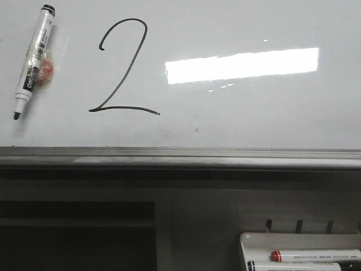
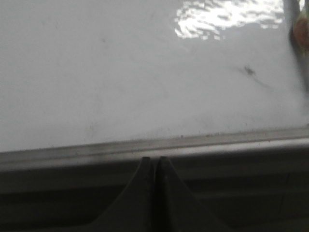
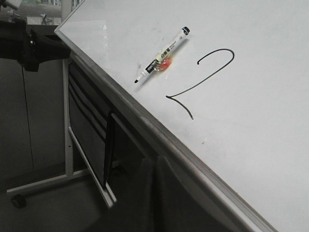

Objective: Write number 2 on whiteboard

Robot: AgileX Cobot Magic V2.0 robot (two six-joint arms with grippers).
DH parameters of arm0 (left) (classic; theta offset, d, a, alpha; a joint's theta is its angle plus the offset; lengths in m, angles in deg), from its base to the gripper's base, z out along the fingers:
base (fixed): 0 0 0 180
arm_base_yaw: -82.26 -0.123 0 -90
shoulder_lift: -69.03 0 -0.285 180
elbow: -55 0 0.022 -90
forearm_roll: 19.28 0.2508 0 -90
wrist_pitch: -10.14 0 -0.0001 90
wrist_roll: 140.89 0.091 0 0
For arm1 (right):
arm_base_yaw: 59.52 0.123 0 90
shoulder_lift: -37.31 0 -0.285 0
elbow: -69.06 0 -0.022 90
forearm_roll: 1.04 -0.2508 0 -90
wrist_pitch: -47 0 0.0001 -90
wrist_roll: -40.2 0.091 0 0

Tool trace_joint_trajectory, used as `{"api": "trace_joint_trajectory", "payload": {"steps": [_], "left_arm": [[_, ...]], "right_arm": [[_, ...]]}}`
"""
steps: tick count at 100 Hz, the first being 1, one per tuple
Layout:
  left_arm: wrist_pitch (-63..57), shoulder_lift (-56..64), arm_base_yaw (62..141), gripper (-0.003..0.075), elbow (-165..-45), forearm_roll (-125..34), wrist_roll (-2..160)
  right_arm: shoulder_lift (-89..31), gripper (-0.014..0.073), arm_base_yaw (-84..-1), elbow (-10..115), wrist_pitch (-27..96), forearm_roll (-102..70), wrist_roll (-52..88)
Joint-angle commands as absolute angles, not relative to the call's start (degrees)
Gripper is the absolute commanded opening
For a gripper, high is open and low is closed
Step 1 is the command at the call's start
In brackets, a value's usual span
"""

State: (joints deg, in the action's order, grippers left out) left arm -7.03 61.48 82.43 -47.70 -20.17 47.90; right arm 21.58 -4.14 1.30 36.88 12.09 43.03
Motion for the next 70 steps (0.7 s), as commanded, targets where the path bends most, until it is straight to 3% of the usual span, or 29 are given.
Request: {"api": "trace_joint_trajectory", "payload": {"steps": [1,70], "left_arm": [[-6.0,63.0,82.3,-0.0020,-47.1,-18.9,48.1],[-6.0,63.0,82.3,-0.0020,-47.1,-18.2,48.1]], "right_arm": [[21.3,-0.0060,-4.6,2.8,41.7,12.6,42.9],[21.3,-0.0061,-4.6,2.8,41.7,12.6,42.9]]}}
